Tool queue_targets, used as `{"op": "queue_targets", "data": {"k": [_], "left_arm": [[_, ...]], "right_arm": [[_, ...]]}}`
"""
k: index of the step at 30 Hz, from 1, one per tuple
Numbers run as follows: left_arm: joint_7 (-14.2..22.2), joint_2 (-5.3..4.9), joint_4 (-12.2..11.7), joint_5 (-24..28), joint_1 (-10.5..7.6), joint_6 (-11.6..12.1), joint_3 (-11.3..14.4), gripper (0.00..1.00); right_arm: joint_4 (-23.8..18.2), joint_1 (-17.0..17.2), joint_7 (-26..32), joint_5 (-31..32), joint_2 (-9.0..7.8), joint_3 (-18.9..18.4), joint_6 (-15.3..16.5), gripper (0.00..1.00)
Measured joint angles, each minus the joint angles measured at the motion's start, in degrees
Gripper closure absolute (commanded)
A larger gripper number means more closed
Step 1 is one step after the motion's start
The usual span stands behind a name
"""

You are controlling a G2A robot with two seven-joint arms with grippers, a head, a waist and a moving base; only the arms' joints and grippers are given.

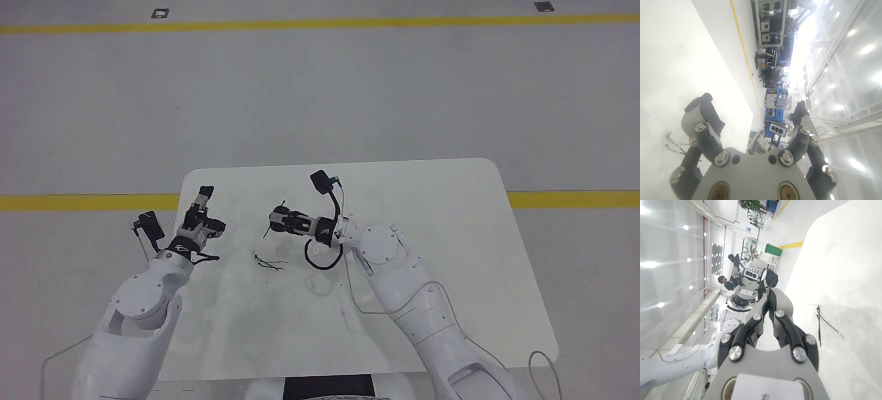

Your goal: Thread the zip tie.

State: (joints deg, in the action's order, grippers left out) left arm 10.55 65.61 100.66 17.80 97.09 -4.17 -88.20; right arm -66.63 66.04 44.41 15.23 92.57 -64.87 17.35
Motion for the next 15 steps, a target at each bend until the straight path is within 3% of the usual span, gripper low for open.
{"op": "queue_targets", "data": {"k": [3, 7, 11, 14, 15], "left_arm": [[-0.2, 0.01, 0.0, -0.6, -0.11, 0.5, 0.2, 0.0], [0.8, 0.11, 0.0, -2.7, 0.05, 3.8, 1.7, 0.0], [6.9, 0.03, -1.6, 0.7, -0.74, 4.6, 2.0, 0.0], [13.2, -0.28, -3.2, 3.1, -2.02, 4.2, 1.6, 0.0], [15.7, -0.45, -3.6, 2.8, -2.35, 5.0, 0.9, 0.0]], "right_arm": [[0.0, 0.0, 0.0, 0.0, 0.0, 0.0, 0.0, 1.0], [0.1, 0.6, -2.0, -1.7, -0.03, 0.4, -1.0, 1.0], [1.3, -0.5, -2.9, -5.8, 0.26, 1.2, -2.2, 1.0], [3.2, -2.0, -4.0, -9.6, 0.59, 1.6, -3.7, 1.0], [3.9, -2.5, -4.7, -11.0, 0.7, 1.6, -4.1, 1.0]]}}
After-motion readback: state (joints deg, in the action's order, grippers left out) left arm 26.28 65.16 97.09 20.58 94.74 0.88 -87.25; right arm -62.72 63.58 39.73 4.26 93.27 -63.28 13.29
